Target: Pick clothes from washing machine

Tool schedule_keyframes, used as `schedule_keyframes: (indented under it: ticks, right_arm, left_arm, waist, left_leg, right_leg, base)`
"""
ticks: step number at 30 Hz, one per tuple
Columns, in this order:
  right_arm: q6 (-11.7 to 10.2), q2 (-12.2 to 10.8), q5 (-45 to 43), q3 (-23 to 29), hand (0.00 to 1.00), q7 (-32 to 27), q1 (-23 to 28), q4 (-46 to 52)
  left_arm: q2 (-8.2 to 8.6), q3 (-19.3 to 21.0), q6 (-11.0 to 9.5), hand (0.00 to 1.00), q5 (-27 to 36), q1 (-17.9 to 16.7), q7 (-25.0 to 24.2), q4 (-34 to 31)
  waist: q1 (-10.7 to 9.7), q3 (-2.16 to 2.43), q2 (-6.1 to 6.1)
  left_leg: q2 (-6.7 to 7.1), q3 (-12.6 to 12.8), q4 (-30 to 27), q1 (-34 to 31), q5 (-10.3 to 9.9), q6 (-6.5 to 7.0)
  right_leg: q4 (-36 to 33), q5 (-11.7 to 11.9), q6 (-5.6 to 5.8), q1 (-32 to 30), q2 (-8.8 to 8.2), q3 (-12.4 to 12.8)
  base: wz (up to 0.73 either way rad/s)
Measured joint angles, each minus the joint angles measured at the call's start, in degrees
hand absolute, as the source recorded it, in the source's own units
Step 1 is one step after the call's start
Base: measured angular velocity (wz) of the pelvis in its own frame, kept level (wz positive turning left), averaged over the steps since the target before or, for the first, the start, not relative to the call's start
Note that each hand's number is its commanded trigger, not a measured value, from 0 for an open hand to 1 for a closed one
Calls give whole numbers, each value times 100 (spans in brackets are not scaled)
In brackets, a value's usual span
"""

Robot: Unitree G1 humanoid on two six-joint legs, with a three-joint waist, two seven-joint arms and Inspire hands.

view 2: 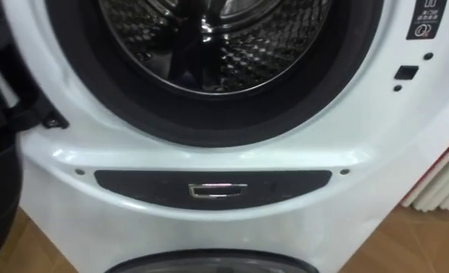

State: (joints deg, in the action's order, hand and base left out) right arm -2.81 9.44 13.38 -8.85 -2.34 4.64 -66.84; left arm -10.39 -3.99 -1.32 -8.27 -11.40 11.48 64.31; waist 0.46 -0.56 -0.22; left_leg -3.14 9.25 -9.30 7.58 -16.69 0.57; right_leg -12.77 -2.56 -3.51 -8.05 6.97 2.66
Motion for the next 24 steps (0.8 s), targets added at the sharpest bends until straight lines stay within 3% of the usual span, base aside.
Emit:
schedule_keyframes:
  ticks: [5, 13, 18, 19, 21, 22, 23, 24]
  right_arm:
    - [42, 34, -98, 8, 0, 145, -6, -4]
    - [42, 54, -151, 12, 0, 219, -1, -27]
    - [119, 63, -318, 135, 0, 245, 82, 136]
    - [148, 68, -461, 132, 0, 251, 94, 247]
    - [151, 97, -692, 129, 0, 249, 59, 255]
    - [146, 157, -794, 128, 0, 234, 28, 239]
    - [148, 191, -821, 135, 0, 205, 27, 216]
    - [155, 203, -812, 135, 0, 194, 27, 209]
  left_arm:
    - [4, 9, 204, 0, -561, -91, -164, -10]
    - [22, 126, 394, 0, -767, -147, -228, -15]
    - [23, 297, 396, 0, -1020, -192, -224, -44]
    - [18, 400, 396, 0, -1075, -279, -233, -46]
    - [60, 524, 392, 0, -1241, -283, -283, -106]
    - [108, 536, 380, 0, -1262, -302, -348, -143]
    - [125, 535, 389, 0, -1264, -259, -378, -144]
    - [128, 534, 391, 0, -1254, -232, -379, -143]
  waist:
    - [-2, -8, 48]
    - [2, -22, 100]
    - [21, -7, 136]
    - [97, 7, 93]
    - [238, 24, 58]
    - [275, 20, 159]
    - [247, 24, 144]
    - [258, 7, 142]
  left_leg:
    - [-29, -84, -3, 124, -14, -20]
    - [-41, -162, 2, 259, -16, -22]
    - [-161, -171, -451, 143, -213, -114]
    - [-200, -98, -957, -14, -302, -225]
    - [-300, -131, -2201, -544, -320, -264]
    - [-405, -325, -3112, -952, -231, -307]
    - [-421, -514, -3768, -1279, -14, -354]
    - [-429, -576, -4008, -1381, 95, -342]
  right_leg:
    - [8, -21, -15, 164, -2, -103]
    - [15, -52, -21, 320, -15, -183]
    - [-229, -249, -151, 289, -16, -496]
    - [-421, -380, -238, 173, -44, -608]
    - [-579, -457, -301, 106, -99, -667]
    - [-649, -498, -366, 105, -53, -682]
    - [-748, -558, -417, 88, -45, -727]
    - [-812, -596, -445, 70, -46, -728]
  base:
    - [11]
    - [4]
    - [4]
    - [-35]
    - [-45]
    - [-17]
    - [-7]
    - [0]
